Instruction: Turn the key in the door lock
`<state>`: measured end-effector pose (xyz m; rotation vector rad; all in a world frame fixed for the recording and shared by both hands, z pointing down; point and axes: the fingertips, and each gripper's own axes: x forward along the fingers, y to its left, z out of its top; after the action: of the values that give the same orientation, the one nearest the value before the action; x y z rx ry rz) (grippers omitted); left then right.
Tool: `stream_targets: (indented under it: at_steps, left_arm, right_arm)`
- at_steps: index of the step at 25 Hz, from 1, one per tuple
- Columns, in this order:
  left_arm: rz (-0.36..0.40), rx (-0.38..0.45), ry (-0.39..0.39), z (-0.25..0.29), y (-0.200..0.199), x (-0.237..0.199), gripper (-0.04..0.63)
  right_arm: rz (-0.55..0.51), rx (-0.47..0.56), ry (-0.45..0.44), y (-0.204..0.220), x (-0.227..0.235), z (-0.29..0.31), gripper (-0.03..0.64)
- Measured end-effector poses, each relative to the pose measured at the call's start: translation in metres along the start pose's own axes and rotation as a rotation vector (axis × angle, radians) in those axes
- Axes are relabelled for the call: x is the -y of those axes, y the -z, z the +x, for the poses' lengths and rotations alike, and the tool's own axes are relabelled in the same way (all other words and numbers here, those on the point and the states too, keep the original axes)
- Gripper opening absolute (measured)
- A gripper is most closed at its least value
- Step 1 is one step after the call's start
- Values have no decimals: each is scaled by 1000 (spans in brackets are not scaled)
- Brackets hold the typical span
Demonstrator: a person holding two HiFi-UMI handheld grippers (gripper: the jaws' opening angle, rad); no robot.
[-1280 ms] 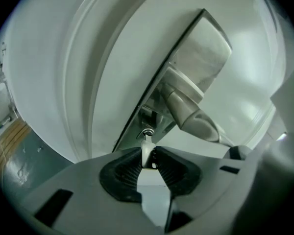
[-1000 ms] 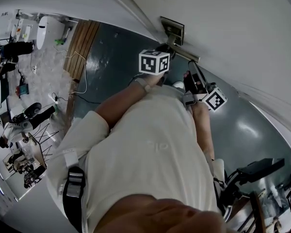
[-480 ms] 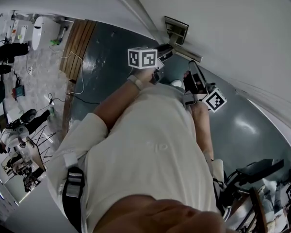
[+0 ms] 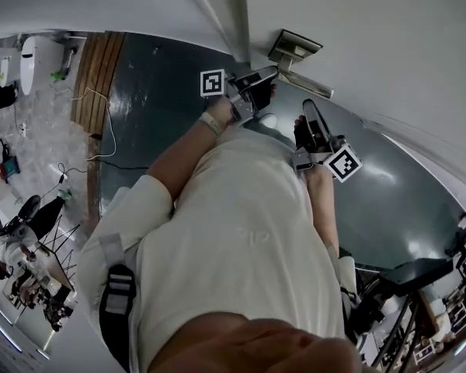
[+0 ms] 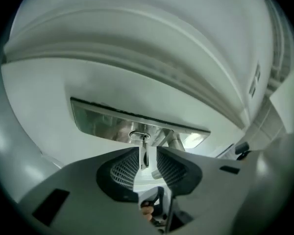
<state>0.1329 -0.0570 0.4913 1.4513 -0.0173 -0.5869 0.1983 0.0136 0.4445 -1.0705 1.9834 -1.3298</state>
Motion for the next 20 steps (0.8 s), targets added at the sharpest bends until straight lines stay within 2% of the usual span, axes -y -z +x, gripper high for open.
stream_targets:
  at_steps: [4,7,10,16,18,20]
  left_arm:
    - [-171,-33,169,-1,1,0,97]
    - [-294,-26,304,-4,-4,1,97]
    - [-367,-23,353,-3,2,-3,97]
    - [-327,-87,314,0,16,-2,89]
    - [-281,-91,273,3,14,-1,83]
    - [-204,-96,200,6,5,-7,73]
  right_arm:
    - [-33,37,91,7,-6,-7,25]
    - [-48,60,139,17,-10,-11,23]
    - [-71,87,177,22,-14,-24,25]
    - [-70,133,222,33,-16,-36,25]
    - [-75,135,225,33,-17,-32,25]
    - [-75,133,231,30,-11,-23,25]
